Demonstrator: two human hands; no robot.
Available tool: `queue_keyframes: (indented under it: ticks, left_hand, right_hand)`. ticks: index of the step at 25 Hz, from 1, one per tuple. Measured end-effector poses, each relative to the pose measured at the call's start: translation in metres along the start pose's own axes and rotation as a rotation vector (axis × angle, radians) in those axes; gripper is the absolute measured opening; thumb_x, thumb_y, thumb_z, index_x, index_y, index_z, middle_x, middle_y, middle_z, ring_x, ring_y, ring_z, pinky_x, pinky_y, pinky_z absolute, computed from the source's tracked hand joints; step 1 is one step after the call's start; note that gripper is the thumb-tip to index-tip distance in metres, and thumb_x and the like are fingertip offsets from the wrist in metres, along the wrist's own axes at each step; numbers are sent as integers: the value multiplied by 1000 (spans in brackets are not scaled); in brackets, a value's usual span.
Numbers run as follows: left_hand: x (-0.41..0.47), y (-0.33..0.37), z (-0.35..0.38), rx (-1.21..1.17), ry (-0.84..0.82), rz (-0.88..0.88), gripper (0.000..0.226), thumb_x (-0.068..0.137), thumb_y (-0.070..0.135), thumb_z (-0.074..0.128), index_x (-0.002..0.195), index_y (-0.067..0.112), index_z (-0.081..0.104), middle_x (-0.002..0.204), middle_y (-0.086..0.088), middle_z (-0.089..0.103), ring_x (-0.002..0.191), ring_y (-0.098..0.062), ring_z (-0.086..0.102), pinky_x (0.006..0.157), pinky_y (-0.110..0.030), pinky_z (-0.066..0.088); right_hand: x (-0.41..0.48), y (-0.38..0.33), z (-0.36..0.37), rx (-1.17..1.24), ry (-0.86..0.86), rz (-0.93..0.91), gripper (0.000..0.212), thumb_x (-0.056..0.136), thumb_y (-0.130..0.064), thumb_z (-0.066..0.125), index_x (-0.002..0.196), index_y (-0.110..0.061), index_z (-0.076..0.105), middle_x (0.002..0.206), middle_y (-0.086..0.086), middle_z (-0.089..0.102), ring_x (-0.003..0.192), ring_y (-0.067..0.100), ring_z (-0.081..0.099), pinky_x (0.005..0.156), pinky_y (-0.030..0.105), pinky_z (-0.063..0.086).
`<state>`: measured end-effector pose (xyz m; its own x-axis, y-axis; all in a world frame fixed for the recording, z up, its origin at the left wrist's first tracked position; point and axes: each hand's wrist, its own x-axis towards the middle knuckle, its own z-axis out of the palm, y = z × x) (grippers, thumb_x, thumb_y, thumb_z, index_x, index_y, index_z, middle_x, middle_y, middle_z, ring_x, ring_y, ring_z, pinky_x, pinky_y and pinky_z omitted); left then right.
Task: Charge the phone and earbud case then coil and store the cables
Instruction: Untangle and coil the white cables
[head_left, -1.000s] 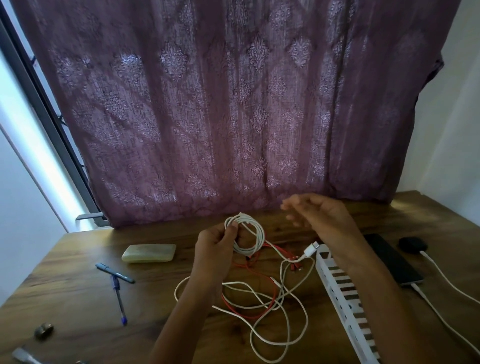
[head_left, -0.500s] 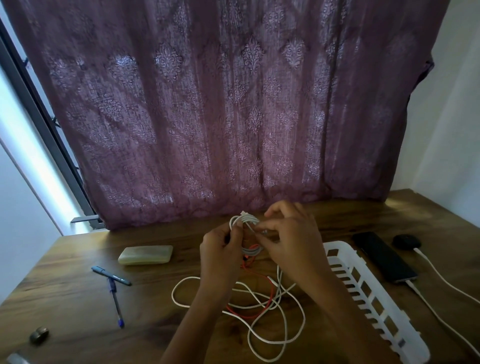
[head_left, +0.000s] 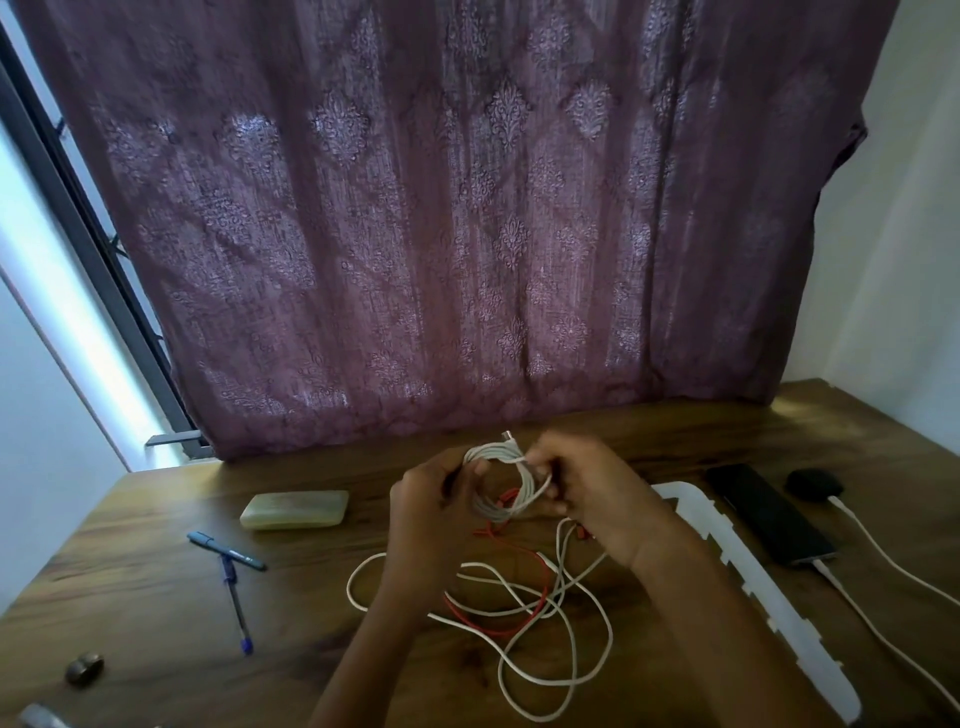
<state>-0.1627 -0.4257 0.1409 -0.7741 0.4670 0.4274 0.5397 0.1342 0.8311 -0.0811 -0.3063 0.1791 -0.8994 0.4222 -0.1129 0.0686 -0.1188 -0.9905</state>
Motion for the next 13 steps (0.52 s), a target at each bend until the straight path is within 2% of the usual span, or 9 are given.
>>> queue_keyframes:
  ticks: [2,5,6,8,10,13]
  left_hand:
    - [-1,1,0,9,40,-6,22,89,14,58,78,30,67,61,16,65,64,4,62,57,-8,44]
    - [-1,-5,0,-63,94,-59,23,89,16,58,72,29,67,61,15,67,60,-1,62,58,-18,47]
    - [-1,-7,1,-103,89,-86,22,89,15,58,73,25,68,62,13,68,60,-2,63,60,-20,48]
    - [-2,-10,2,-148,61,-116,19,89,15,58,75,21,70,65,8,70,65,-6,66,63,-25,50]
    - [-2,-12,3,-176,50,-125,16,89,15,57,82,19,71,72,3,72,72,-12,69,68,-35,55]
    - [-3,-15,1,-238,52,-183,15,89,13,57,89,15,71,80,-2,74,80,-20,70,73,-40,56]
  right_hand:
    - [2,2,-3,74,-34,19,34,83,-17,52,50,-17,47,52,-4,48,54,11,45,53,23,35]
    - [2,6,-7,-11,-13,-60,22,86,-20,60,65,-13,61,58,-1,57,62,13,55,67,31,45]
    - [2,6,-9,19,-13,-71,16,86,-17,61,72,-11,63,57,-1,56,59,12,55,67,30,48]
    - [0,5,-10,85,6,-73,7,86,-11,60,80,-8,63,50,-5,48,44,6,46,53,23,47]
    - [-1,6,-11,-25,52,-109,5,86,-11,61,86,-8,66,44,-13,47,36,0,37,41,18,38]
    - [-4,6,-11,-263,54,-180,11,87,-15,62,95,-12,69,39,-21,52,34,-5,45,38,8,32]
